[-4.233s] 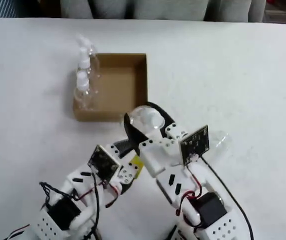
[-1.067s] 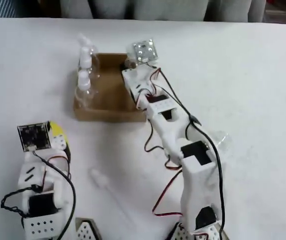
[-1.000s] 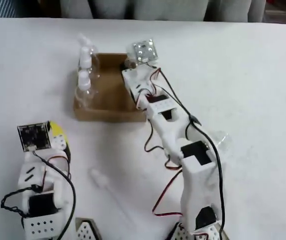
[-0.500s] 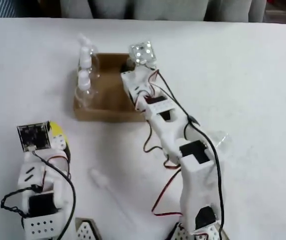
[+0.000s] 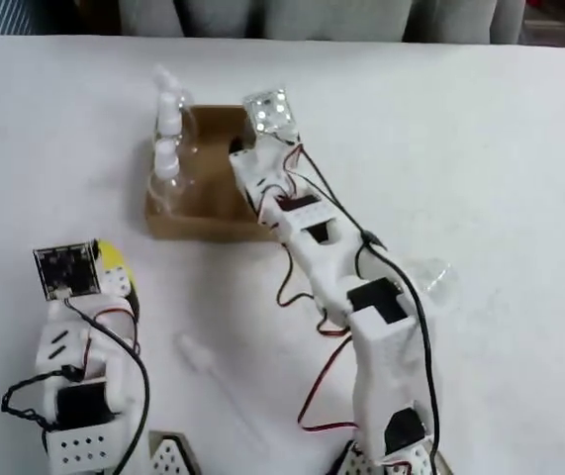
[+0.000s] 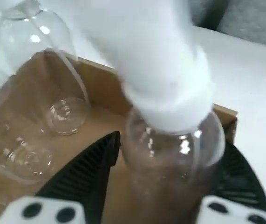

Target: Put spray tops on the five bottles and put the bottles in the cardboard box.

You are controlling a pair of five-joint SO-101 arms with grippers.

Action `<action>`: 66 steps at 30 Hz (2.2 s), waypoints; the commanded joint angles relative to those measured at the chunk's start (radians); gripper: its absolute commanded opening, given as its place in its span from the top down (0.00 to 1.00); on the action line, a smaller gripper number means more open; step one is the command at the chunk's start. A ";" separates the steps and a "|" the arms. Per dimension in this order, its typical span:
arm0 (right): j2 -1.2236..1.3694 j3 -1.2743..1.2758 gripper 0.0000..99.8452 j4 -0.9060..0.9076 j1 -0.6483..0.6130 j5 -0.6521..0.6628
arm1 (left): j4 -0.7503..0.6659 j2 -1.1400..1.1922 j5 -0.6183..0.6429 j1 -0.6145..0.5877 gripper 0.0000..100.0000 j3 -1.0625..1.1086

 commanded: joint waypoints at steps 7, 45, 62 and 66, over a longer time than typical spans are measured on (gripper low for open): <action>-0.018 -0.011 0.69 0.004 0.004 -0.002 | -0.034 -0.008 -0.012 -0.013 0.98 -0.002; -0.567 0.344 0.62 0.005 0.002 0.000 | -0.040 -0.008 -0.012 -0.012 0.98 -0.002; -1.616 0.706 0.62 0.828 0.147 0.061 | -0.040 -0.008 -0.012 -0.012 0.98 -0.002; -1.745 0.706 0.71 1.067 0.226 0.068 | -0.038 -0.008 -0.012 -0.013 0.98 -0.002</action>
